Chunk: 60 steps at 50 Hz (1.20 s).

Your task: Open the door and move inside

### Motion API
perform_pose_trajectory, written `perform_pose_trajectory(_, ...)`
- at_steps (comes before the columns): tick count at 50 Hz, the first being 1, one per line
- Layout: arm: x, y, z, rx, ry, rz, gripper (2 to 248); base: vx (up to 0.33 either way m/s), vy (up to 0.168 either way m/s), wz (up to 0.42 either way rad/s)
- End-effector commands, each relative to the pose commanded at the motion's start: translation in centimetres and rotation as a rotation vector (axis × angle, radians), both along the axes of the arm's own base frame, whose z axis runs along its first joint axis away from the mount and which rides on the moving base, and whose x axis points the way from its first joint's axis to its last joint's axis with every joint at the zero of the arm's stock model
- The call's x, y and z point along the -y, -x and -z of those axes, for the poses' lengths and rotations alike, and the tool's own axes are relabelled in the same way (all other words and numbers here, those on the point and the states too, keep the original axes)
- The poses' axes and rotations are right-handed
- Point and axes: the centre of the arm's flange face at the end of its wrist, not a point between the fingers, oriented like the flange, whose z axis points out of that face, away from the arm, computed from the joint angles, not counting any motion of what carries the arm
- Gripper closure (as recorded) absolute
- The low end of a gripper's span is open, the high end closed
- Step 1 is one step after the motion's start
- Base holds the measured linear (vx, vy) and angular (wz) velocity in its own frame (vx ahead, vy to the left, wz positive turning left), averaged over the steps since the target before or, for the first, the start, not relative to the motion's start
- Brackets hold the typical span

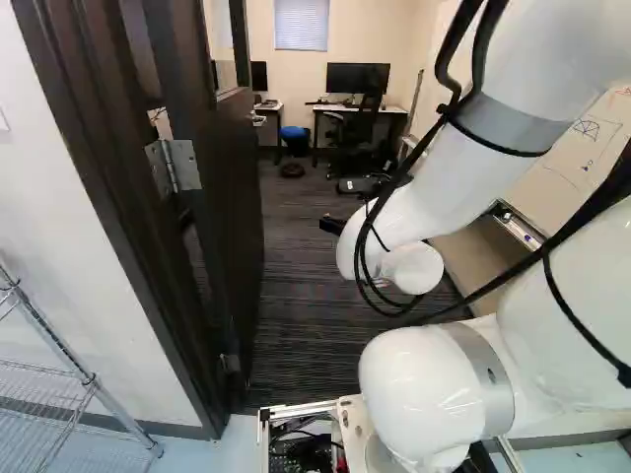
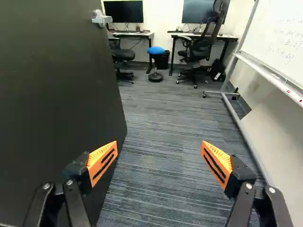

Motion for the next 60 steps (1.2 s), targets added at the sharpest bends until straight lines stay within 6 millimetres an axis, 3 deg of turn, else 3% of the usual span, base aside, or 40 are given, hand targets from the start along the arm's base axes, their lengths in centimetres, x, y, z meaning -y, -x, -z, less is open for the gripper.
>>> perform_pose_trajectory(60,0.0,0.0,0.0,0.0,0.0,0.0,3,0.129,-0.015,-0.006)
